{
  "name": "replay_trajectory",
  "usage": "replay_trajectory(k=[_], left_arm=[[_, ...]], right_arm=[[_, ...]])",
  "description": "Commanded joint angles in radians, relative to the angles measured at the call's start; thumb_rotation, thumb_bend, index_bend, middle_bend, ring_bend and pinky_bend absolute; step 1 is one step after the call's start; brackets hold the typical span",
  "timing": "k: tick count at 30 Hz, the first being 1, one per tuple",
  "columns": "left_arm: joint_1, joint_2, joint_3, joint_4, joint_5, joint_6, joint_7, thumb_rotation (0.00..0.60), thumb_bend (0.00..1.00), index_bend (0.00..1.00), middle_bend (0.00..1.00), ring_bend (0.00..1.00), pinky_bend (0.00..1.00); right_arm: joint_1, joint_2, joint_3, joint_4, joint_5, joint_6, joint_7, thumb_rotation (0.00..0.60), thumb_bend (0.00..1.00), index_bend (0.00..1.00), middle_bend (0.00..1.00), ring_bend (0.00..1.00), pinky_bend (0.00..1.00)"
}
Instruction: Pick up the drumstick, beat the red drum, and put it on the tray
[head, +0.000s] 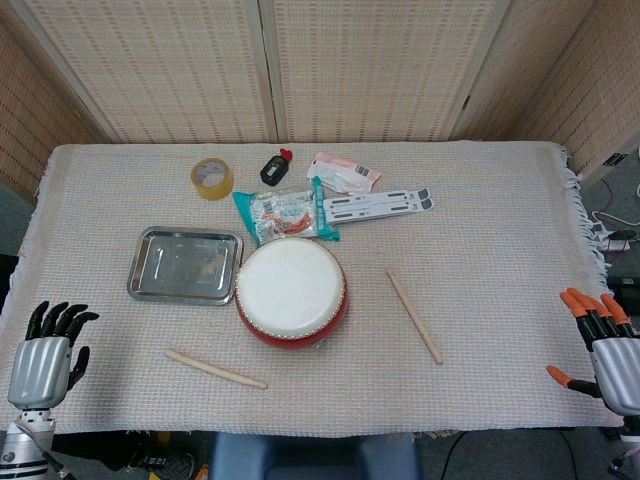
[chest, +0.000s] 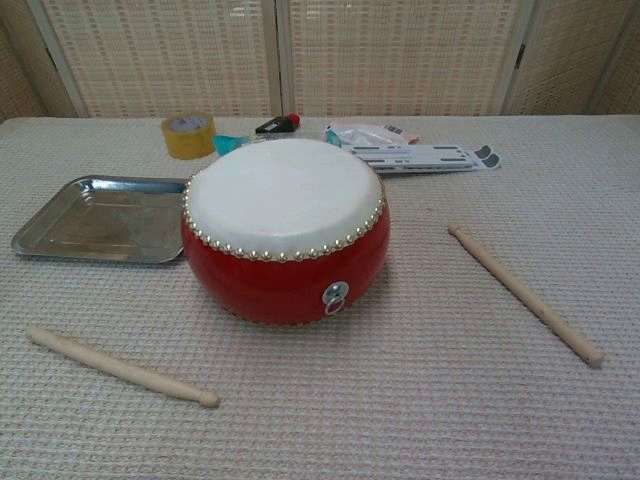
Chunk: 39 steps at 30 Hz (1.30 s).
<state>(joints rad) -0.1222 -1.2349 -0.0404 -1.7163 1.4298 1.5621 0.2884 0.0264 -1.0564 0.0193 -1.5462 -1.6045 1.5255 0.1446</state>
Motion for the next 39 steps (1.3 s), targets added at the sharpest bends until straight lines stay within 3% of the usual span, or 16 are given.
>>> replay_trajectory(k=[1,15,18,26,33,39], left_arm=[[-0.004,-0.006,-0.008,-0.006,-0.007,-0.008,0.016,0.6,0.39,0.31,0.2,0.12,0.05],[-0.015,0.006,-0.016,-0.022,0.008,-0.042,0.007,0.6,0.39,0.31,0.2,0.12,0.05],[-0.03,-0.001,-0.007,0.015,0.057,-0.056,-0.036,0.6,0.39,0.36,0.22,0.13,0.05],[-0.122,-0.032,0.04,0.089,0.169,-0.202,-0.103,0.6,0.39,0.4,0.23,0.14,0.05],[-0.195,-0.087,0.062,0.132,0.188,-0.335,-0.076,0.6,0.42,0.42,0.23,0.14,0.05],[-0.231,-0.116,0.083,0.132,0.157,-0.434,-0.03,0.6,0.39,0.37,0.19,0.11,0.04]], right_arm=[[0.021,-0.004,0.012,0.0,0.013,-0.024,0.0,0.6,0.0,0.06,0.05,0.0,0.0],[0.02,-0.018,0.011,0.023,0.029,-0.02,0.023,0.6,0.0,0.07,0.05,0.0,0.0],[0.014,-0.015,0.011,0.022,0.026,-0.008,0.025,0.6,0.0,0.07,0.05,0.0,0.0],[0.012,-0.014,0.008,0.021,0.017,0.005,0.031,0.6,0.0,0.06,0.05,0.0,0.0],[-0.001,-0.014,0.006,0.024,0.02,0.022,0.039,0.6,0.0,0.07,0.05,0.0,0.0],[-0.008,-0.011,0.004,0.021,0.021,0.031,0.038,0.6,0.0,0.07,0.05,0.0,0.0]])
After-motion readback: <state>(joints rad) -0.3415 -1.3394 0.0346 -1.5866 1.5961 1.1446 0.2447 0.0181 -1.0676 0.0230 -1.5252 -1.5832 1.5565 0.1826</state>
